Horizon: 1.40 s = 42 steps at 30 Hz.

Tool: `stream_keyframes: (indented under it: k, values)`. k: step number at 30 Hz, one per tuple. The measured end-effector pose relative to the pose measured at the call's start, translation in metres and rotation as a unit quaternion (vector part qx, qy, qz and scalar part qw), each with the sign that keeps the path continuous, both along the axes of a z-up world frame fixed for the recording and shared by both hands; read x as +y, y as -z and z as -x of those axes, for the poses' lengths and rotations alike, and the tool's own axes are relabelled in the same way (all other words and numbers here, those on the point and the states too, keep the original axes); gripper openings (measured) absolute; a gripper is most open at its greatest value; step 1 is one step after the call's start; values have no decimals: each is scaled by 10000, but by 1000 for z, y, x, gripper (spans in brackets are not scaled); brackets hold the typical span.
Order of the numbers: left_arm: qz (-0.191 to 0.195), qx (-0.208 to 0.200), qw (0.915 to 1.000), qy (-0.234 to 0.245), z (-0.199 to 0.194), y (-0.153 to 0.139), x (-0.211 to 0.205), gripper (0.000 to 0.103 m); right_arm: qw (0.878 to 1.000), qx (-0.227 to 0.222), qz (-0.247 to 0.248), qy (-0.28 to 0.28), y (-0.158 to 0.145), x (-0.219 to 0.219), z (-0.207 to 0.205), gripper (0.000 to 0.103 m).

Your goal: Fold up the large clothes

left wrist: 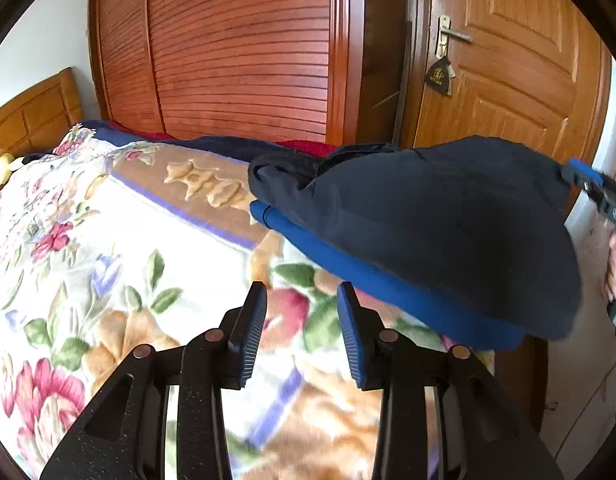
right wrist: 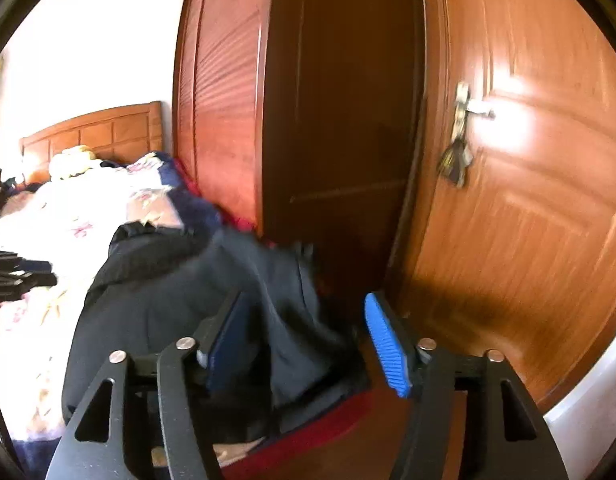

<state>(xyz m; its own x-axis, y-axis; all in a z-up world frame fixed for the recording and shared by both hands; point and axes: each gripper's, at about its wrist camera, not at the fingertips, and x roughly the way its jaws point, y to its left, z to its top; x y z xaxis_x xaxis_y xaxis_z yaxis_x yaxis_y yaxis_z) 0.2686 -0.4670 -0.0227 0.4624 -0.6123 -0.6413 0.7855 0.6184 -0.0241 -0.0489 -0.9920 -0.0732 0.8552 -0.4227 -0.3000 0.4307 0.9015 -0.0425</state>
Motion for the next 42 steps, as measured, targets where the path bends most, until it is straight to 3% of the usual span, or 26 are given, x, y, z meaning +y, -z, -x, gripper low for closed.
stream_keyframes:
  k: [4, 9, 14, 19, 22, 28, 32, 38, 42]
  values:
    - [85, -81, 9999, 17, 17, -4, 23, 37, 9995, -109, 276, -115, -13, 30, 2, 70]
    - [197, -90, 9997, 95, 42, -11, 59, 37, 9968, 373, 224, -670, 10, 42, -37, 70]
    - [162, -245, 9996, 50, 65, -16, 90, 38, 9904, 1000, -562, -767, 31, 0, -77, 70]
    - [244, -273, 9993, -41, 80, -23, 116, 40, 9910, 1068, -631, -494, 27, -6, -75, 70]
    - [334, -263, 9990, -149, 89, -28, 130, 46, 9926, 1049, -468, -388, 14, 18, -75, 70]
    - [453, -480, 9972, -364, 113, -42, 160, 60, 9927, 926, -151, -754, 11, 81, -54, 70]
    - [469, -612, 9959, -468, 128, -48, 175, 70, 9908, 889, -239, -991, 15, 106, -34, 70]
    - [491, -668, 9942, -680, 145, -44, 199, 70, 9854, 863, -378, -1419, 17, 148, -14, 72]
    - [544, -458, 9921, -1038, 148, -33, 223, 70, 9794, 874, -352, -1786, 19, 190, -6, 78]
